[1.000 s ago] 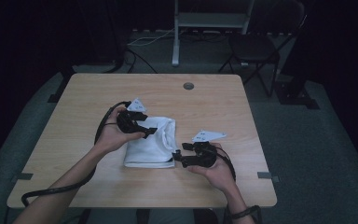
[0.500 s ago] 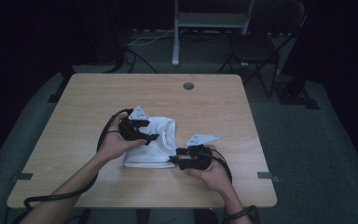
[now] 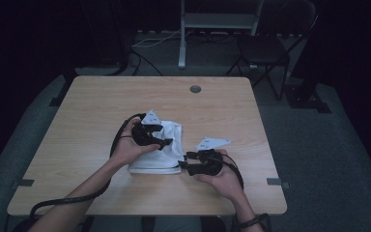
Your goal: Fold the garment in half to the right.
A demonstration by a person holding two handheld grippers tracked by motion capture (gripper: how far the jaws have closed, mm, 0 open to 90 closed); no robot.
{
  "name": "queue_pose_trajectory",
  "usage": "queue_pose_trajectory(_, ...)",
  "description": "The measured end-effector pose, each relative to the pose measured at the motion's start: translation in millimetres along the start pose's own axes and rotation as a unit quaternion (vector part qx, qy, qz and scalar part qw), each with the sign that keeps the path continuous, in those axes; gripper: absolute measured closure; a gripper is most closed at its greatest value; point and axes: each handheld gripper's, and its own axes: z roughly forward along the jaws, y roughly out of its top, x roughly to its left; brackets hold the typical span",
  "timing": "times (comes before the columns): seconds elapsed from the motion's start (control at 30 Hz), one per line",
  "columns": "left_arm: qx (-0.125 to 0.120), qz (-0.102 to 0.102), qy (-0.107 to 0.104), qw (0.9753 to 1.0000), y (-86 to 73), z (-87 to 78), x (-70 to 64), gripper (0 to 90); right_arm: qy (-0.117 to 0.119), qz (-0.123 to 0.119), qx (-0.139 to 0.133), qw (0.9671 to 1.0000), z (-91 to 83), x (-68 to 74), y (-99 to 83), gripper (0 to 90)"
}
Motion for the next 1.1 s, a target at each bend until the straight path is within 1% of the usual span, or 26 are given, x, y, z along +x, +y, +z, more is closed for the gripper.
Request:
queue_pose_trajectory(0.13, 0.003, 0.006, -0.001, 1.0, -1.5, 7.6, -3.9, 32.8, 0.0, 0.0, 0.003, 1.0, 0.0, -0.3, -1.0, 49.4)
queue_pose_trajectory(0.23, 0.004, 0.012, -0.006, 0.9999, -1.5, 11.6, -5.8, 32.8, 0.002, 0.0, 0.005, 1.0, 0.7, -0.6, -1.8, 48.7)
queue_pose_trajectory(0.37, 0.007, 0.029, -0.02, 0.9994, -1.8, 14.8, -8.8, 32.0, 0.003, 0.002, 0.006, 1.0, 1.0, 0.1, -1.2, 47.8)
queue_pose_trajectory(0.43, 0.006, 0.035, -0.024, 0.9991, -1.6, 13.7, -10.0, 31.7, 0.004, -0.001, 0.003, 1.0, 0.8, 0.1, -0.5, 47.3)
queue_pose_trajectory(0.47, 0.002, 0.035, -0.027, 0.999, -1.0, 12.1, -10.0, 31.4, 0.003, -0.001, 0.004, 1.0, 0.1, 0.5, 0.2, 47.1)
queue_pose_trajectory(0.53, -0.005, 0.033, -0.03, 0.999, 1.2, 7.6, -8.5, 31.2, 0.004, 0.0, -0.002, 1.0, -0.9, 0.5, 1.3, 46.9)
queue_pose_trajectory(0.6, -0.013, 0.027, -0.033, 0.999, 3.7, 4.4, -6.3, 31.0, 0.002, 0.0, -0.009, 1.0, -0.6, -0.3, 3.0, 46.8)
queue_pose_trajectory(0.7, -0.023, 0.009, -0.035, 0.9991, 6.3, 0.7, 1.2, 30.9, -0.005, 0.007, -0.015, 0.9999, 2.0, -2.1, 6.8, 46.9)
queue_pose_trajectory(0.73, -0.023, 0.004, -0.033, 0.9992, 6.2, -0.1, 3.8, 30.9, -0.008, 0.012, -0.018, 0.9997, 3.1, -3.1, 8.9, 46.9)
queue_pose_trajectory(0.87, -0.02, -0.005, -0.026, 0.9994, 3.8, -3.6, 10.6, 30.7, -0.021, 0.036, -0.031, 0.9986, 7.0, -11.6, 20.0, 47.3)
queue_pose_trajectory(0.9, -0.019, -0.005, -0.025, 0.9995, 3.3, -4.8, 11.1, 30.6, -0.027, 0.041, -0.036, 0.9981, 9.1, -16.1, 23.5, 47.6)
queue_pose_trajectory(1.0, -0.012, 0.005, -0.019, 0.9997, 1.5, -10.2, 12.7, 30.3, -0.039, 0.053, -0.039, 0.9971, 14.6, -23.3, 31.3, 48.0)
queue_pose_trajectory(1.1, -0.004, 0.011, -0.014, 0.9998, -1.5, -19.5, 14.4, 29.9, -0.052, 0.059, -0.035, 0.9963, 23.1, -30.4, 40.2, 48.6)
